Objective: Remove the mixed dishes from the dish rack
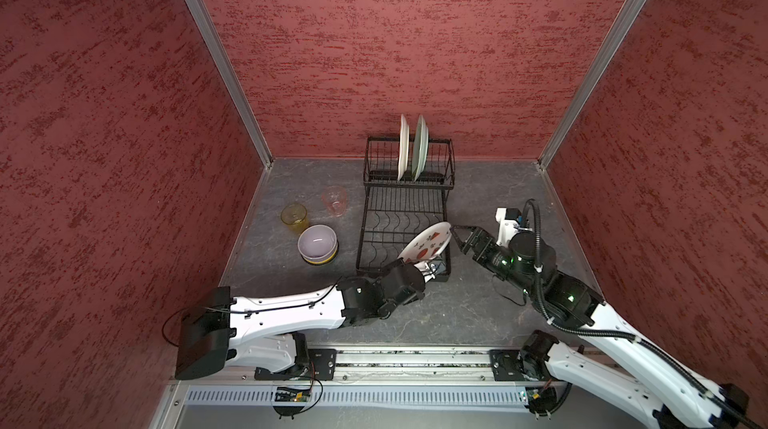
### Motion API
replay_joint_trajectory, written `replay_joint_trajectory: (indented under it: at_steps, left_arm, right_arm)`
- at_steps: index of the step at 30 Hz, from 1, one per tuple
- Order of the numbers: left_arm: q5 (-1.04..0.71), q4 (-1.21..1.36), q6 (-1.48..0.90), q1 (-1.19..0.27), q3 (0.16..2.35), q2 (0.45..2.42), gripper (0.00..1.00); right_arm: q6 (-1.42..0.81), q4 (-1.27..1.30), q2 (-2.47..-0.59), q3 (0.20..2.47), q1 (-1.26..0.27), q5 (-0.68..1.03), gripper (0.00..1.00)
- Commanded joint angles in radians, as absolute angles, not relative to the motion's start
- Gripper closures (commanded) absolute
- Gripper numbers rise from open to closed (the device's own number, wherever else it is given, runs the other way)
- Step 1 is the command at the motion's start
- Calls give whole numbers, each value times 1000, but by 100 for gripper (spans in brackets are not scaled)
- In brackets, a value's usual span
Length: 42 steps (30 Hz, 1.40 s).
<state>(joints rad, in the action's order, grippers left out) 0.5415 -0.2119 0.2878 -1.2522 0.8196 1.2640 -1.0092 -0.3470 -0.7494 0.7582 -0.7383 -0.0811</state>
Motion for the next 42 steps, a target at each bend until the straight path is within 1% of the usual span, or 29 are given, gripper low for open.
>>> replay_joint_trajectory:
  at_steps: [1,8,10,11,14,17,19,23,25,26,29,32,38,42]
  left_arm:
    - [625,-38,338,-1270,865,1267,100]
    - [686,62,435,-1305,884,1342,100]
    - [700,90,462,-1315,885,1362,100]
    - [704,99,472,-1317,887,1375,100]
    - [717,115,496,-1322,891,1400,100]
    - [729,139,518,-1324,888,1414,100]
    - [739,152,530,-1325,888,1420,100]
    - [738,178,546,-1325,888,1421,100]
    - [735,179,549,-1326,890,1424,100]
    - [737,179,551,-1325,892,1427,100]
    - [745,182,561,-1327,890,1437,100]
    - [761,197,581,-1333,884,1451,100]
    - [796,238,611,-1345,879,1482,100]
    - [806,250,617,-1353,870,1485,99]
  right_arm:
    - [-1031,-327,-796,763,-727,-9,1]
    - [-1030,-311,-853,760,-698,62,2]
    - [-1033,-300,-853,753,-688,83,7]
    - [-1038,-295,-851,750,-683,94,12]
    - [-1047,-281,-843,738,-668,124,27]
    - [-1054,-275,-836,727,-654,147,40]
    - [-1054,-271,-837,723,-645,169,42]
    - [-1055,-261,-861,722,-634,209,43]
    - [-1056,-253,-871,721,-630,223,45]
    - [-1055,-252,-873,720,-626,227,49]
    - [-1054,-251,-871,717,-615,227,68]
    - [-1054,-250,-864,715,-606,230,80]
    - [-1050,-253,-859,713,-595,238,91]
    - [-1046,-261,-857,715,-589,240,100]
